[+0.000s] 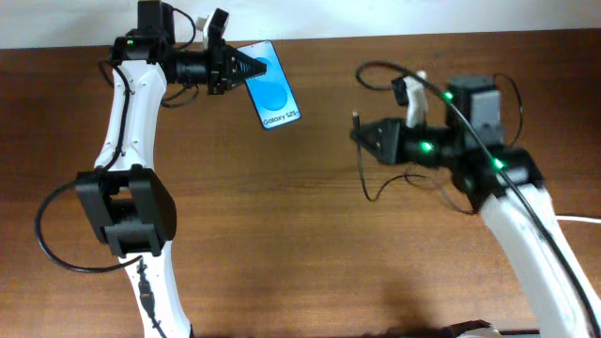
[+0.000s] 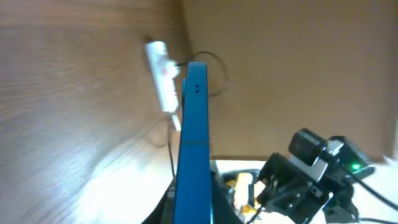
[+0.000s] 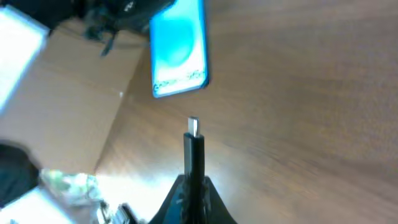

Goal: Plug charger to phone and switch on socket
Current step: 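Release the phone from the right gripper and grasp the black cable plug, then push the cable plug up into the phone's bottom port with the right gripper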

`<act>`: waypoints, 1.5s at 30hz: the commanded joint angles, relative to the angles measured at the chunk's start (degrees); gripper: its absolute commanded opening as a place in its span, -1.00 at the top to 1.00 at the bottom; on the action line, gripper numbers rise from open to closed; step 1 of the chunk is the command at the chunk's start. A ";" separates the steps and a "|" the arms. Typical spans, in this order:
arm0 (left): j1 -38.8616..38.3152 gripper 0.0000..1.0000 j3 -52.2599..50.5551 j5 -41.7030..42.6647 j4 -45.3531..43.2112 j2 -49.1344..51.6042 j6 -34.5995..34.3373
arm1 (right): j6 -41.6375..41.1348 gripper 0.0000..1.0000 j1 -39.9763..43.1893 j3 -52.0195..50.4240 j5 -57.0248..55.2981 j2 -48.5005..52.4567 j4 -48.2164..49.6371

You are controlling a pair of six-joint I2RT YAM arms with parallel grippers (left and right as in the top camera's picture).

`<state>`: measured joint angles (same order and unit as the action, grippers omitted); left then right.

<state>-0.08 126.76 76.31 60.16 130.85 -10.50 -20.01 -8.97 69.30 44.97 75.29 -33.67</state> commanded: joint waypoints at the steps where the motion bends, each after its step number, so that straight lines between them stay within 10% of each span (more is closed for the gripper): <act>1: -0.79 1.00 0.79 11.72 -0.09 -0.35 4.17 | 3.32 0.92 0.37 -0.24 1.11 -7.02 -5.44; 15: -4.92 1.00 0.81 13.88 -3.06 -0.35 4.15 | -13.46 0.92 -12.83 -11.43 5.05 7.72 25.05; 45: -4.37 1.00 0.79 13.88 -1.14 -0.33 2.25 | -13.94 0.92 -10.14 -11.39 6.95 8.57 29.42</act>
<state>-4.80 126.76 87.05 58.94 130.85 -7.55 -34.28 -19.25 58.04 50.52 83.66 -4.27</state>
